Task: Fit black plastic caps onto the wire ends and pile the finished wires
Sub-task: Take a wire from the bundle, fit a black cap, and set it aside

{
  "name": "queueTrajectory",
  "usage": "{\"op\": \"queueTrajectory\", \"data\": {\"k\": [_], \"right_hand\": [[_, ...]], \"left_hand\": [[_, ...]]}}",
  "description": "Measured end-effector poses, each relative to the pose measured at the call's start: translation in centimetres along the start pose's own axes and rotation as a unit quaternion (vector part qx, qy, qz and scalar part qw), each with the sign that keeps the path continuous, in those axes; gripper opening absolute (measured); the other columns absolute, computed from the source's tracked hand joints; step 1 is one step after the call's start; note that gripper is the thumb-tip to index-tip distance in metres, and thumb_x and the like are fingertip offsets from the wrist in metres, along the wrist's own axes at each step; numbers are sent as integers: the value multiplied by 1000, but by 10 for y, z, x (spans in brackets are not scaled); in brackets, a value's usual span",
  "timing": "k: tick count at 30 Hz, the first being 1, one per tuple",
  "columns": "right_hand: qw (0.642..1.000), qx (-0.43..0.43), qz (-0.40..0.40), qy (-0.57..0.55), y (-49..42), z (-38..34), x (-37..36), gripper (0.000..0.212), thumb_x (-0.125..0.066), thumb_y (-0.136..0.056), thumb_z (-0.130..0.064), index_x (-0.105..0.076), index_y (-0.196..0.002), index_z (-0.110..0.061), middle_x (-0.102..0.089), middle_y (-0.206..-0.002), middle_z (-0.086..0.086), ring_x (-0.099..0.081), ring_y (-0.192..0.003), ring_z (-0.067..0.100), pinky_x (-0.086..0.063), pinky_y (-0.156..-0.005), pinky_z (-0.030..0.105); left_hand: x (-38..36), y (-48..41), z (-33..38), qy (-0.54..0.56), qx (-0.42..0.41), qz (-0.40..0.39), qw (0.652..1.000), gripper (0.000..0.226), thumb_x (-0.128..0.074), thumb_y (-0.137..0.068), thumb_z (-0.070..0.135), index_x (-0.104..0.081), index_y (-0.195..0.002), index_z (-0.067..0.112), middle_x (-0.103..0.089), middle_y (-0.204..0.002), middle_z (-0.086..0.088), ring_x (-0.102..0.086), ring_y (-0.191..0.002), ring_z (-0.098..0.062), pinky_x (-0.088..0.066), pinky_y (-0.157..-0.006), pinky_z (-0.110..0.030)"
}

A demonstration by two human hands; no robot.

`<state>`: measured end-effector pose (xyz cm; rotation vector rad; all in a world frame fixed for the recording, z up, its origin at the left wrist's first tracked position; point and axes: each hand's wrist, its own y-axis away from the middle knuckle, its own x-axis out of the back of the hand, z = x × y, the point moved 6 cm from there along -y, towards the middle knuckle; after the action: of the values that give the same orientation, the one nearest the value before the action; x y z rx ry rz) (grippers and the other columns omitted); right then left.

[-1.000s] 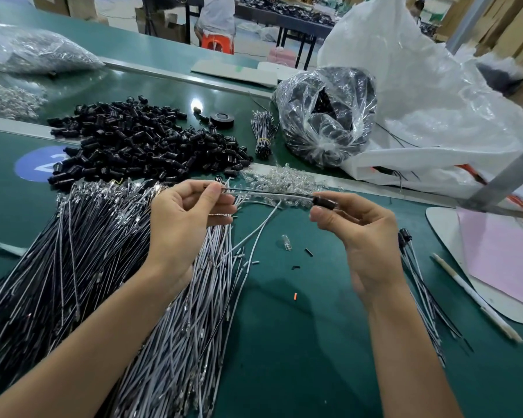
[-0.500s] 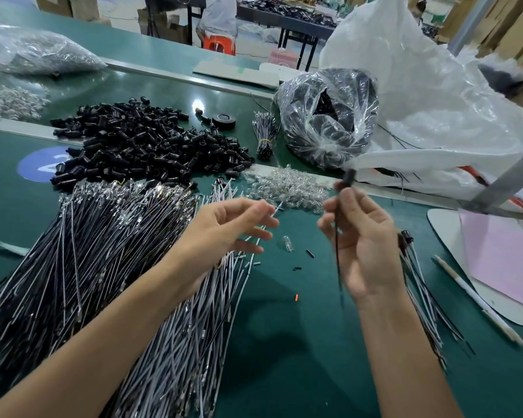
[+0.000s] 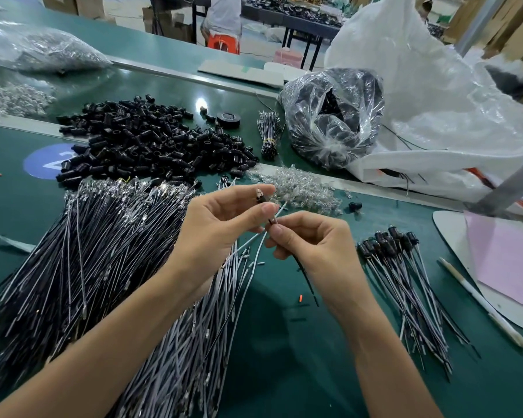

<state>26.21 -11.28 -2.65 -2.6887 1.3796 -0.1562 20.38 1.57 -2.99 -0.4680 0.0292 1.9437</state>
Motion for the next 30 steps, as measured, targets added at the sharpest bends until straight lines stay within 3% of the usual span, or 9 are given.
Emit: {"op": "queueTrajectory", "data": {"k": [6, 10, 14, 18, 24, 30], "right_hand": [[999, 16, 28, -28, 3, -1, 0, 12, -72, -81, -1, -69, -87, -10, -74, -69, 8, -68, -56, 13, -52, -58, 18], [999, 24, 27, -36, 3, -1, -1, 12, -72, -81, -5, -67, -91, -9, -74, -71, 9, -70, -57, 16, -53, -58, 20], [999, 19, 25, -45, 3, -1, -2, 11, -72, -80, -3, -66, -90, -7, -74, -71, 9, -71, -58, 18, -53, -57, 20], [998, 29, 20, -42, 4, -2, -3, 9, -70, -82, 2, -67, -82, -7, -74, -70, 10, -70, -57, 20, -54, -57, 22], [999, 18, 1, -48, 4, -2, -6, 23, -67, -85, 2, -70, -74, -18, -73, -69, 11, -69, -56, 22, -53, -55, 23], [999, 23, 12, -47, 4, 0, -4, 12, -65, -87, 2, -66, -81, -8, -73, -69, 9, -70, -56, 21, -53, -56, 22]], "left_hand": [[-4, 2, -3, 8, 4, -15, 1000, 20, -74, -70, 17, -76, -90, 13, -76, -87, -8, -71, -76, -13, -54, -70, -19], [-4, 4, -1, -6, -2, -18, 1000, 22, -76, -70, 21, -76, -92, 20, -76, -84, -6, -70, -74, -12, -53, -72, -20], [2, 2, 4, 23, -20, 3, 1000, 16, -76, -72, 23, -77, -87, 17, -75, -99, -4, -67, -88, -12, -54, -75, -22], [3, 1, 3, 65, 2, 0, 998, 16, -75, -66, 22, -79, -80, 16, -75, -87, -2, -68, -80, -11, -55, -70, -20], [5, 2, 3, 75, 0, 26, 997, 14, -80, -57, 25, -76, -68, 19, -76, -82, -5, -71, -73, -13, -56, -62, -19], [5, 1, 4, 84, -5, -3, 996, 10, -78, -70, 24, -78, -78, 18, -76, -90, -8, -71, -76, -15, -57, -65, -22]]}}
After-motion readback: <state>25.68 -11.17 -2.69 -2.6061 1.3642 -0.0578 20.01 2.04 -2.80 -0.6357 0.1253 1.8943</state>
